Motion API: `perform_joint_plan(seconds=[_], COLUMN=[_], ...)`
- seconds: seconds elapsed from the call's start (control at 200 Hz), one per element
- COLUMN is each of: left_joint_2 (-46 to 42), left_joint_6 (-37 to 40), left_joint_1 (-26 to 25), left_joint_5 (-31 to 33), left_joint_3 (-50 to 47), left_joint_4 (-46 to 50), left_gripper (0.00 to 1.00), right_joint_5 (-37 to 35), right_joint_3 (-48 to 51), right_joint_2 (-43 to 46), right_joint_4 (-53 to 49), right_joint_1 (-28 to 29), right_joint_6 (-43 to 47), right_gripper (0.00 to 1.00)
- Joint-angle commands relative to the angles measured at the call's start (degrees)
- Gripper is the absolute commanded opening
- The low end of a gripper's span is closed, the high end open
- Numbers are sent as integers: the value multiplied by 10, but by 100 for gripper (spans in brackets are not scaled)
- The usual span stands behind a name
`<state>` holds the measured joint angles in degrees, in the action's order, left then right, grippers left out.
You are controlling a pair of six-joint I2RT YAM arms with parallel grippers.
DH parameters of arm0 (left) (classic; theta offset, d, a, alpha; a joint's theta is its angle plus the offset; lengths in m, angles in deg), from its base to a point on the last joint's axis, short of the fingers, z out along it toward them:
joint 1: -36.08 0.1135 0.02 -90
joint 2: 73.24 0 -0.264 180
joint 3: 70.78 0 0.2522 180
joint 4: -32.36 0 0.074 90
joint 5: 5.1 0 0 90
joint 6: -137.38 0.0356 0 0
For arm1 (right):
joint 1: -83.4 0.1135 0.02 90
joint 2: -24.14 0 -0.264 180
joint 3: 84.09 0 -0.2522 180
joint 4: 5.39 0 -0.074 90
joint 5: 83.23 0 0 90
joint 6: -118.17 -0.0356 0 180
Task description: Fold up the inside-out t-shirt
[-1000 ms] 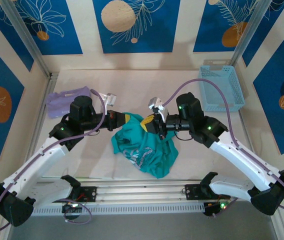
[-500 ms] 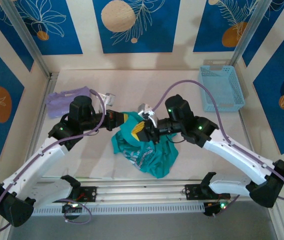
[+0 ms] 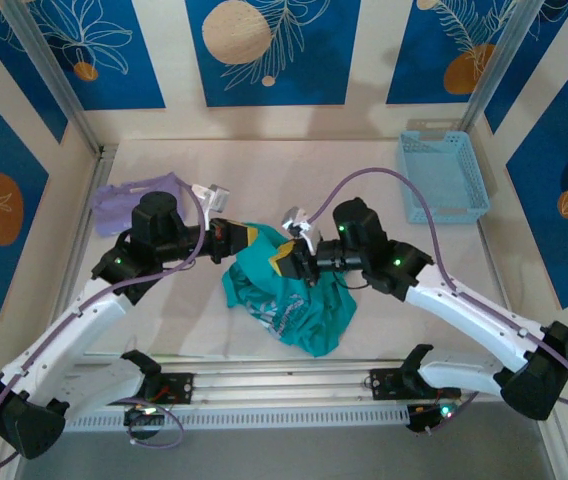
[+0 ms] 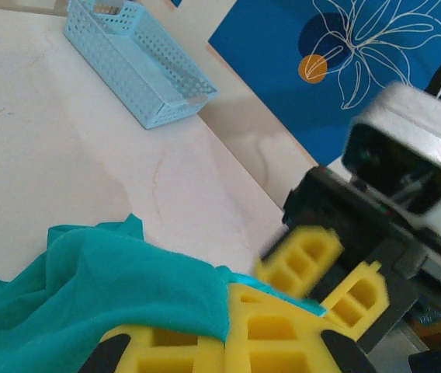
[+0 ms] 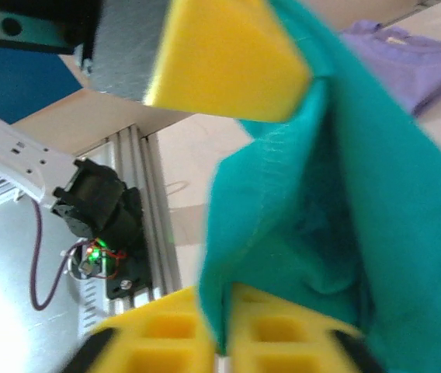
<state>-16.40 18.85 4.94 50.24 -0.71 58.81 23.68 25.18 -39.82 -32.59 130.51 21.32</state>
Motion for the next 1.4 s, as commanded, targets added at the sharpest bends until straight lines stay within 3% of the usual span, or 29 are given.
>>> perform_joint_plan(seconds=[0.0,0.06,0.21,0.325,0.48,0.765,0.935,1.395], left_joint_2=[2,5,7,-3,-24,-25,-29,-31], left_joint_6=[6,8,19,41,59,61,59,59], left_joint_1=[5,5,6,7,6,7,7,7], left_joint_5=[2,1,-35,-72,-96,-108,-110,-107], left_joint_3=[6,7,-3,-21,-41,-43,-43,-43], left_joint_4=[-12,-17,-52,-84,-113,-112,-110,-105], left_gripper=[0,0,0,0,0,0,0,0], right_joint_5=[27,44,12,-10,-7,-117,-90,-42], right_joint_3=[-4,-7,-41,-7,44,83,88,150], right_joint_2=[5,-9,-39,15,90,84,55,88], right_joint_4=[56,70,-14,-16,-5,44,80,114], right_joint_1=[42,69,112,86,20,-45,-55,-109], right_joint_6=[7,10,63,63,50,20,25,15], right_gripper=[0,0,17,33,43,45,46,48])
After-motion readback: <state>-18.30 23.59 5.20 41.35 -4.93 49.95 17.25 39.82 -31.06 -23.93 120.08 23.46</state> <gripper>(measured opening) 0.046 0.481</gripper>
